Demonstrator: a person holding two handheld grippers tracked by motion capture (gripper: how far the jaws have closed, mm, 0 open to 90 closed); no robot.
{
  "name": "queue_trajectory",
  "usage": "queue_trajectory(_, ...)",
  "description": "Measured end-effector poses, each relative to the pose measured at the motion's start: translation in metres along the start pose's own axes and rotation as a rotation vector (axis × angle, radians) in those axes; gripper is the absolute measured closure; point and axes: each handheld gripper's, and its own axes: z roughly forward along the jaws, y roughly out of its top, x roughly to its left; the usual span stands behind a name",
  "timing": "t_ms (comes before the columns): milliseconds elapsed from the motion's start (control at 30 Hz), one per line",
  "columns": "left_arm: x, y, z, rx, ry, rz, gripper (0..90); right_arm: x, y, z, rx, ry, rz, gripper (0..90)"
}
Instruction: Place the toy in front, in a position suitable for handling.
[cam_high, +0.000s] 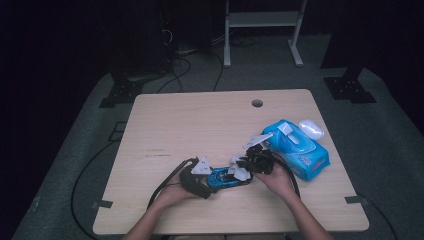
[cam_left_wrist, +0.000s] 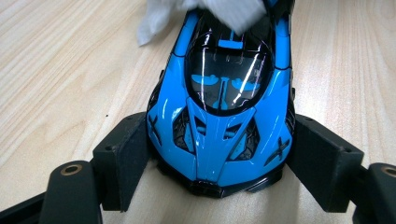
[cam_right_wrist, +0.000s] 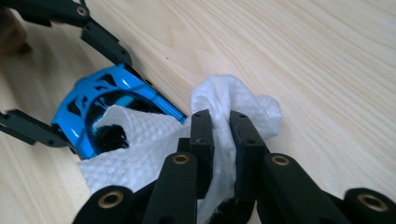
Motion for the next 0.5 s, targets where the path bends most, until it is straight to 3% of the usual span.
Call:
queue_trajectory(33, 0.000, 0.000, 0.000, -0.001, 0.001, -0.002, 24.2, 0.000, 0.000, 0.000, 0.000, 0.000, 0.000, 80.1)
queue_trajectory(67, 0.000, 0.000, 0.000, -0.002, 0.001, -0.005, 24.2, 0.012, 0.001, 0.006, -0.029, 0.027, -0.041, 80.1)
queue_trajectory(167, -0.001, -0.001, 0.000, -0.007, 0.003, -0.005, 24.2, 0.018, 0.003, 0.007, -0.028, 0.015, -0.085, 80.1)
queue_trajectory(200, 0.000, -0.001, 0.000, -0.004, 0.003, -0.003, 24.2, 0.015, 0.003, 0.005, -0.017, 0.022, -0.078, 80.0)
queue_trajectory(300, 0.000, -0.001, 0.000, -0.003, 0.001, -0.002, 24.2, 0.007, -0.002, -0.001, 0.003, -0.015, -0.062, 80.1)
queue_trajectory(333, 0.000, -0.001, 0.000, -0.003, 0.003, -0.001, 24.2, -0.005, -0.011, -0.011, -0.003, -0.028, -0.026, 80.3)
queue_trajectory(500, 0.000, -0.001, 0.000, -0.002, 0.001, -0.002, 24.2, -0.015, -0.019, -0.028, -0.038, -0.066, 0.007, 80.3)
